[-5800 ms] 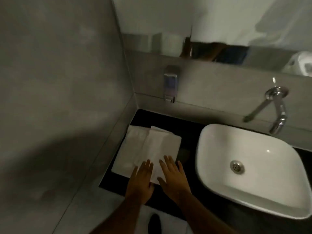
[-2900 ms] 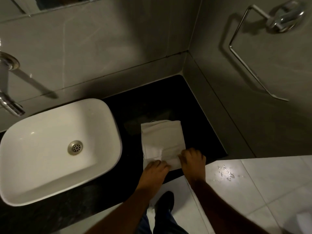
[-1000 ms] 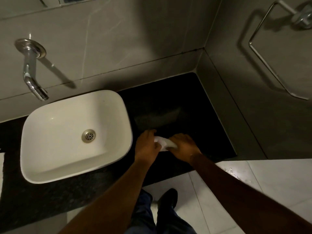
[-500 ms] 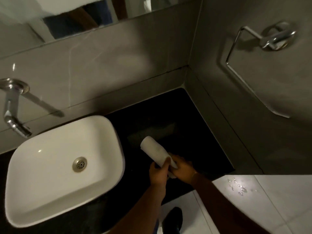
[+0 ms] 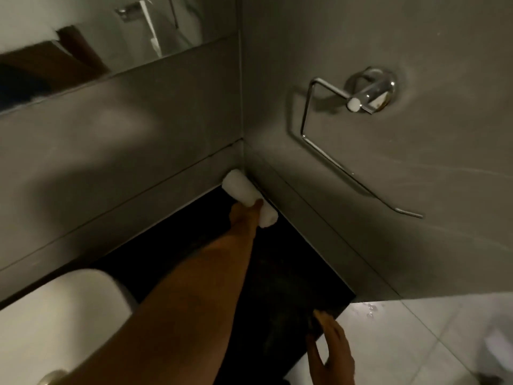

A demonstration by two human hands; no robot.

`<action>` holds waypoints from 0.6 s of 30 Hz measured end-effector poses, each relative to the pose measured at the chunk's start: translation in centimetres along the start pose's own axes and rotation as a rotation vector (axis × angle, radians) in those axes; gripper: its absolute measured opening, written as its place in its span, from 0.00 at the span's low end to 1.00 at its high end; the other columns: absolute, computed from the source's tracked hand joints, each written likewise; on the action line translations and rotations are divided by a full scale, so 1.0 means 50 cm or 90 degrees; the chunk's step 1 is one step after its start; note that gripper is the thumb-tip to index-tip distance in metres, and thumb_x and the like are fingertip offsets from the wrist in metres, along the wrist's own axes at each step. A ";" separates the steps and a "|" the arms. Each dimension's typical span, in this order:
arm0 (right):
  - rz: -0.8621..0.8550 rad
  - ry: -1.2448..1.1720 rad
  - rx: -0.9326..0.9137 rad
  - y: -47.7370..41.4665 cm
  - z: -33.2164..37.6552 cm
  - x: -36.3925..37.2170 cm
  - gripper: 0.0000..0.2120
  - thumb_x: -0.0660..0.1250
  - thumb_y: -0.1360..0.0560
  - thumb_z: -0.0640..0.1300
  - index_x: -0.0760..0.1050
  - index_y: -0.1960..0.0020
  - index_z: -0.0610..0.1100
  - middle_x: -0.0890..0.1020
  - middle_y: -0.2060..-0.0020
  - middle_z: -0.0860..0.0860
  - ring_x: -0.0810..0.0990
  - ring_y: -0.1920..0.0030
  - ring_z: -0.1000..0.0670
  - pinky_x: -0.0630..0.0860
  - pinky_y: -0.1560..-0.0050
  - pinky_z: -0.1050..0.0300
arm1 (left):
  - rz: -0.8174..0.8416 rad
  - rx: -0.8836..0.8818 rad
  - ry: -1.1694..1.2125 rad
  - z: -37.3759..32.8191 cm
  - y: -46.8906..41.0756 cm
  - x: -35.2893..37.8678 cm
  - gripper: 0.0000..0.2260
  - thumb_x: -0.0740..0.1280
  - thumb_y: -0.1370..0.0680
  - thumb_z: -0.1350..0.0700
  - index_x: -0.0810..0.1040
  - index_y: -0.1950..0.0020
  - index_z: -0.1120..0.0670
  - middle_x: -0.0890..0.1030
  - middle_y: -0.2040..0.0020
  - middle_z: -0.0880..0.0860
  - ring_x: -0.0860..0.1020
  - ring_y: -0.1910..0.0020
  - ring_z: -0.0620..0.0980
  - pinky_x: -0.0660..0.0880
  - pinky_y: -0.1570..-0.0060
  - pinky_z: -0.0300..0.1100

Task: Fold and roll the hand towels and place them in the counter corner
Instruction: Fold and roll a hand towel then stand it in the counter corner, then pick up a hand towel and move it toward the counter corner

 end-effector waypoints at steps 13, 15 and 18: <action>0.026 0.075 0.046 0.127 -0.017 -0.017 0.45 0.80 0.32 0.44 0.57 0.38 0.83 0.79 0.36 0.49 0.82 0.42 0.45 0.80 0.43 0.47 | -0.053 0.029 0.012 -0.001 0.067 0.018 0.35 0.64 0.22 0.35 0.67 0.23 0.58 0.71 0.26 0.61 0.71 0.30 0.64 0.70 0.32 0.57; -0.010 0.074 0.007 0.110 0.028 -0.026 0.41 0.80 0.33 0.42 0.63 0.38 0.77 0.79 0.36 0.50 0.82 0.43 0.46 0.81 0.46 0.48 | -0.056 0.046 -0.077 0.047 0.129 -0.016 0.30 0.60 0.19 0.38 0.67 0.23 0.56 0.69 0.24 0.61 0.70 0.28 0.63 0.66 0.29 0.57; -0.006 0.051 -0.071 0.080 0.112 -0.021 0.27 0.77 0.30 0.43 0.75 0.36 0.61 0.78 0.35 0.50 0.81 0.41 0.47 0.82 0.46 0.45 | -0.045 0.198 -0.255 0.136 0.240 -0.059 0.26 0.59 0.18 0.41 0.71 0.26 0.55 0.72 0.26 0.59 0.70 0.27 0.58 0.63 0.25 0.51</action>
Point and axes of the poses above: each hand's wrist, its own y-axis away from the middle knuckle, its own x-axis out of the palm, z = x × y, the point moved 6 cm from there along -y, towards the middle knuckle
